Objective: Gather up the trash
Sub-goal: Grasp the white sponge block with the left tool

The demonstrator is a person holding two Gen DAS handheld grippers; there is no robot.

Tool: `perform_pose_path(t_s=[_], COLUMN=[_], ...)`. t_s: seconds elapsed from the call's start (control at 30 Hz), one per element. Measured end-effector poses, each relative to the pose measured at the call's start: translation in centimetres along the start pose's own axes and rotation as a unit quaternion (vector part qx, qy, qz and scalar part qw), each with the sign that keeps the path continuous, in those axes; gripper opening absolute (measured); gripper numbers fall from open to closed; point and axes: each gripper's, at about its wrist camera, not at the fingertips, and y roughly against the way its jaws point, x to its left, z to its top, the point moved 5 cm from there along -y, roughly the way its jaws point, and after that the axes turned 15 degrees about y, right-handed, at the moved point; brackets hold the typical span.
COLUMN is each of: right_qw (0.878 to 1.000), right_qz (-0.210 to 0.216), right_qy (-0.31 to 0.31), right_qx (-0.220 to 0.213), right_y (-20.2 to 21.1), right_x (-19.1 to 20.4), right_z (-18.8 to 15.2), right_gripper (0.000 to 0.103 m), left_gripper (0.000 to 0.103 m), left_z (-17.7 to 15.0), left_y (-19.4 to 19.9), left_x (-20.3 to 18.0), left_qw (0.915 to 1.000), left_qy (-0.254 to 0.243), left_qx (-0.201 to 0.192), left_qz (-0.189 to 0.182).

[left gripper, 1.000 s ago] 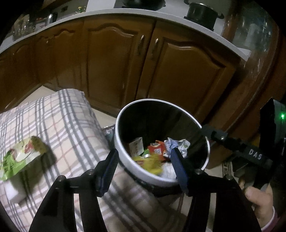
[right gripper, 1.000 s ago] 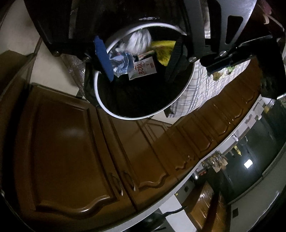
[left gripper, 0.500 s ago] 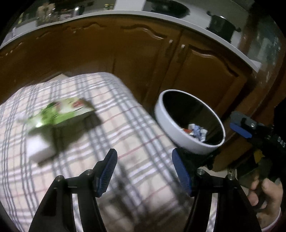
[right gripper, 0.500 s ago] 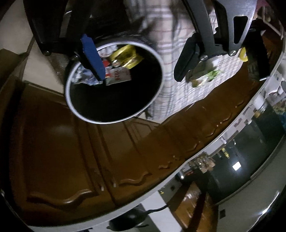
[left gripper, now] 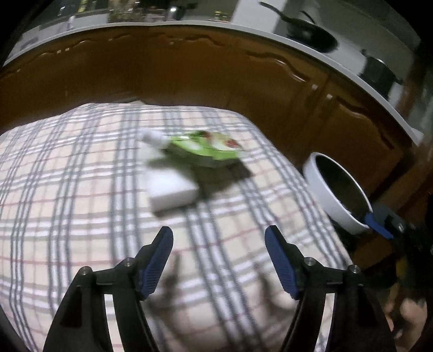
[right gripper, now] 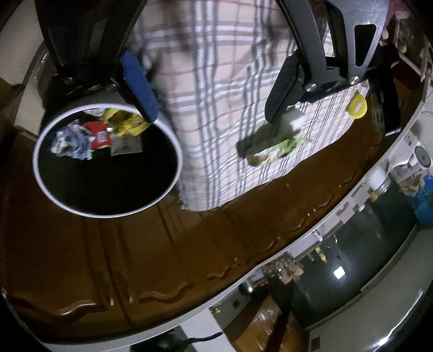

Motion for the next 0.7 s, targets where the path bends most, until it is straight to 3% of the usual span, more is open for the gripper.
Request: perform_pose_path(t_s=[0.3,0.47,0.53,0.63,0.7], right_qw=[1.000,0.999,0.999,0.998,0.998], right_qz=[0.018,0.028,0.032,0.036,0.037], right_qy=[0.016,0.025,0.027,0.035,0.047], right_qx=[0.016,0.023,0.025,0.030,0.034], right_y=[-2.1,-3.8,-4.6,-5.7,-6.6], right_x=[2.6,3.6,3.9,4.3,4.7], right_z=[-0.2,0.4,0.8,1.4,1.7], right_gripper=[0.083,0.083,0.083,0.083,0.082], left_gripper=[0.077,0.077,0.074,0.052,0.050], left_z=[2.9,4.3,4.6,4.5,4.4], left_y=[-2.8,-5.4,-6.3,-7.0,-6.9], left_x=[2.1,1.4,1.1,0.9,1.1], left_qw=[0.9981,0.9973,0.9967,0.9979,0.9981], left_qy=[0.036,0.023,0.012,-0.004,-0.010], left_qx=[-0.011,-0.011,-0.009,0.000,-0.001], left_qz=[0.049,0.069,0.080,0.065,0.060])
